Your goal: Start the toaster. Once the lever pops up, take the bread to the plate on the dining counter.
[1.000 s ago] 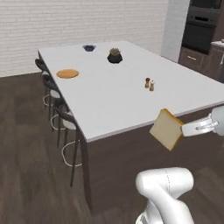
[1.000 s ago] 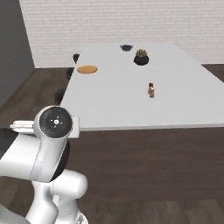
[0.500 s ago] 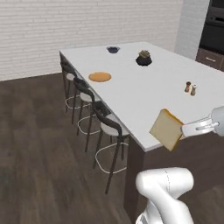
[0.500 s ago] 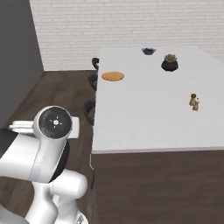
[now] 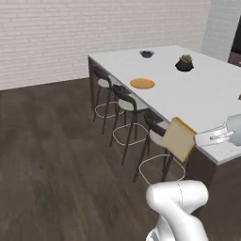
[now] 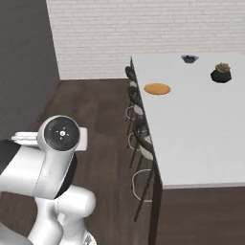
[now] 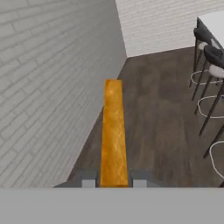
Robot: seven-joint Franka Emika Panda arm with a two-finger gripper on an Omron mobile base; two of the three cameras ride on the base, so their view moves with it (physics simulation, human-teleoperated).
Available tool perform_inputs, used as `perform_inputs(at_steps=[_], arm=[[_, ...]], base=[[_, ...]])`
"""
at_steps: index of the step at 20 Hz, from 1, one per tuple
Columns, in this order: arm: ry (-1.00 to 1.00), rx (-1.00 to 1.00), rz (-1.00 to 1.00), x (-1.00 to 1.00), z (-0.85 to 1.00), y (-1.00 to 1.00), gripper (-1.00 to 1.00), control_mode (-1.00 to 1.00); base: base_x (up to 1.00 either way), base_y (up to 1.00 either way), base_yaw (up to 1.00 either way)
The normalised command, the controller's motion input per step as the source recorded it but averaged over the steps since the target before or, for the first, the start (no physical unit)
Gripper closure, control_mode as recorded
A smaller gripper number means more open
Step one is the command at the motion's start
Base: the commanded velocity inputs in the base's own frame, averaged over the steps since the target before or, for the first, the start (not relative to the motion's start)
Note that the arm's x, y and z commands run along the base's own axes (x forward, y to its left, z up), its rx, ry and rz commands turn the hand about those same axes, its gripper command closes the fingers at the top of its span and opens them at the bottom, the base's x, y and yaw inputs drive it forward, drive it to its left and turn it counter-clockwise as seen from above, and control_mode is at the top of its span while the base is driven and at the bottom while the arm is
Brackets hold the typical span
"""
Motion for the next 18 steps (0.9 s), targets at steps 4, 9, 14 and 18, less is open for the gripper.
perform_inputs(at_steps=[4,9,14,18], arm=[[0.00,0.00,0.00,0.00,0.00,0.00,1.00,1.00],[0.00,0.00,0.00,0.00,0.00,0.00,1.00,1.00],[0.00,0.00,0.00,0.00,0.00,0.00,1.00,1.00],[0.00,0.00,0.00,0.00,0.00,0.00,1.00,1.00]], base=[[0.05,0.88,-0.27],[0.28,0.49,-0.58],[0.48,0.43,-0.66],[0.44,0.56,-0.69]])
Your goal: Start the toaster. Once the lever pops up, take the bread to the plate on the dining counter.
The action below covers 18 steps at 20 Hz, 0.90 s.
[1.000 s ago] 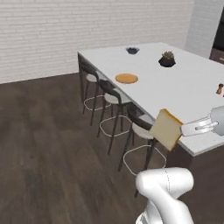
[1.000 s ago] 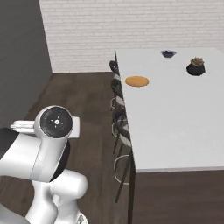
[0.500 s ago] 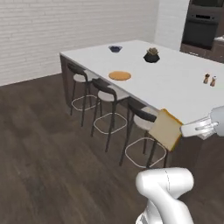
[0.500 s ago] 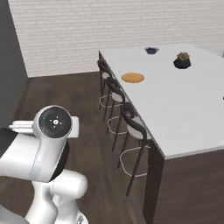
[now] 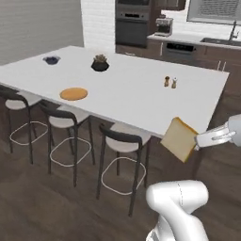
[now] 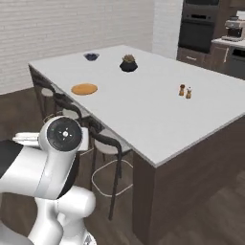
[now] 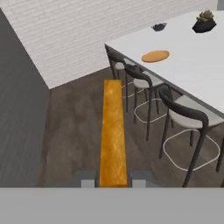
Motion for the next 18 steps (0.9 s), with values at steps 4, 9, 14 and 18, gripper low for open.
perform_inputs(at_steps=[4,9,14,18], arm=[[0.00,0.00,0.00,0.00,0.00,0.00,1.00,1.00],[0.00,0.00,0.00,0.00,0.00,0.00,1.00,1.00],[0.00,0.00,0.00,0.00,0.00,0.00,1.00,1.00],[0.00,0.00,0.00,0.00,0.00,0.00,1.00,1.00]], base=[[0.45,0.62,-0.70],[0.10,0.79,-0.67],[0.00,0.97,-0.56],[0.00,1.00,-0.39]])
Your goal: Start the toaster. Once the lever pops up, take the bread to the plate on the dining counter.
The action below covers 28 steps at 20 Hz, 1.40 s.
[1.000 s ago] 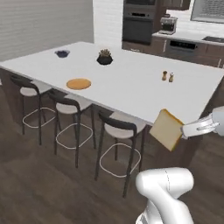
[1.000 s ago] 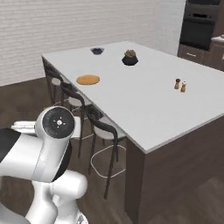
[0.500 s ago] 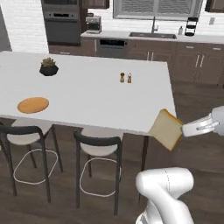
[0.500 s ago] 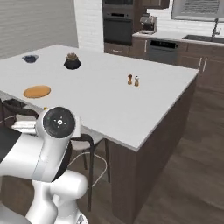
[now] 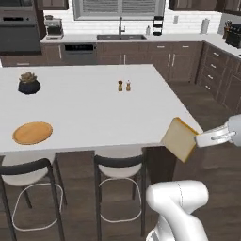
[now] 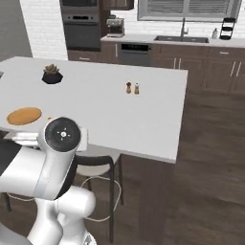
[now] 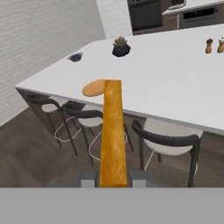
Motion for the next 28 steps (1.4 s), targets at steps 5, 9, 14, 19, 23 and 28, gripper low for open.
perform_inputs(at_steps=[5,9,14,19,23,28], arm=[[0.00,0.00,0.00,0.00,0.00,0.00,1.00,1.00],[0.00,0.00,0.00,0.00,0.00,0.00,1.00,1.00],[0.00,0.00,0.00,0.00,0.00,0.00,1.00,1.00],[0.00,0.00,0.00,0.00,0.00,0.00,1.00,1.00],[0.00,0.00,0.00,0.00,0.00,0.00,1.00,1.00],[0.00,0.00,0.00,0.00,0.00,0.00,1.00,1.00]], base=[[0.00,1.00,-0.20],[0.00,1.00,-0.07],[0.07,1.00,-0.03],[0.09,0.99,-0.04],[0.19,0.78,-0.05],[0.35,0.34,-0.04]])
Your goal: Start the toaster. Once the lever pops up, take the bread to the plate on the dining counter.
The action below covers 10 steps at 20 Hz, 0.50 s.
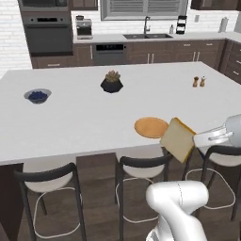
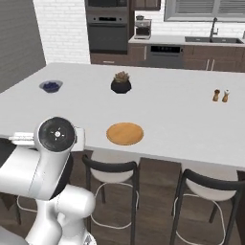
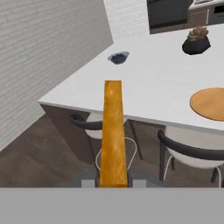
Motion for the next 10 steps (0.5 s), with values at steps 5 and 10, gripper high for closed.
perform_inputs(at_steps=[5,10], arm=[[0.00,0.00,0.00,0.00,0.00,0.00,1.00,1.00],[0.00,0.00,0.00,0.00,0.00,0.00,1.00,1.00]], base=[[0.61,0.00,0.00],[0.12,0.00,0.00]])
